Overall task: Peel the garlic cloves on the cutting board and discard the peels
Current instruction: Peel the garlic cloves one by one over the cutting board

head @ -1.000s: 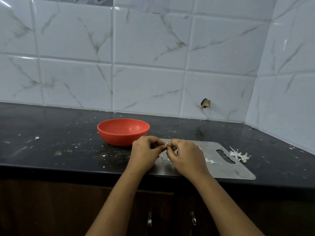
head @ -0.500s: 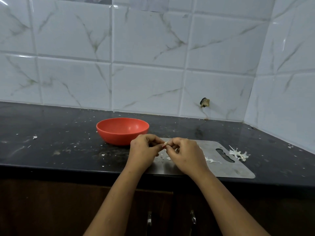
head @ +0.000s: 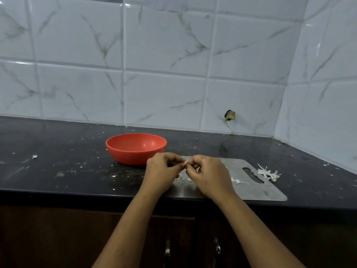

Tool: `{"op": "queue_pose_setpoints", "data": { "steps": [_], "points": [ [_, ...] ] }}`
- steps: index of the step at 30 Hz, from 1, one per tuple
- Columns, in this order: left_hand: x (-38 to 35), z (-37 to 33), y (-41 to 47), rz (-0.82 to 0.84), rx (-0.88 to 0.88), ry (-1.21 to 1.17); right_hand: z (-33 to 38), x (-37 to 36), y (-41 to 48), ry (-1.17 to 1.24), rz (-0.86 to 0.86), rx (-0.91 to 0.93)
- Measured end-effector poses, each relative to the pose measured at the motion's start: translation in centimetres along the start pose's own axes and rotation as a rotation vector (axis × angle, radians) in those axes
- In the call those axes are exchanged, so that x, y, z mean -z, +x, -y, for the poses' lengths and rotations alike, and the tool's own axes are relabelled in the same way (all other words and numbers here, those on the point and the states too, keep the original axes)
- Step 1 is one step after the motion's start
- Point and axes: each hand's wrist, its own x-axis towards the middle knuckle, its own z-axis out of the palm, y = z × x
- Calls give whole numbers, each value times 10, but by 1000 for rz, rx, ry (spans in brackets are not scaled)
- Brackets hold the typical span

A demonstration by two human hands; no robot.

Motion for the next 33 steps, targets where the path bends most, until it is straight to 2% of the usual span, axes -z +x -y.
{"op": "queue_pose_setpoints", "data": {
  "steps": [15,26,33],
  "points": [
    [-2,-2,0,7,63,-66,-5,-5,2,190,-11,-22],
    [-1,-2,-1,-29,17,-49,-5,-4,4,258,23,-71],
    [-2,-3,-2,13,-25,18,-8,-4,6,279,7,-99]
  ]
}}
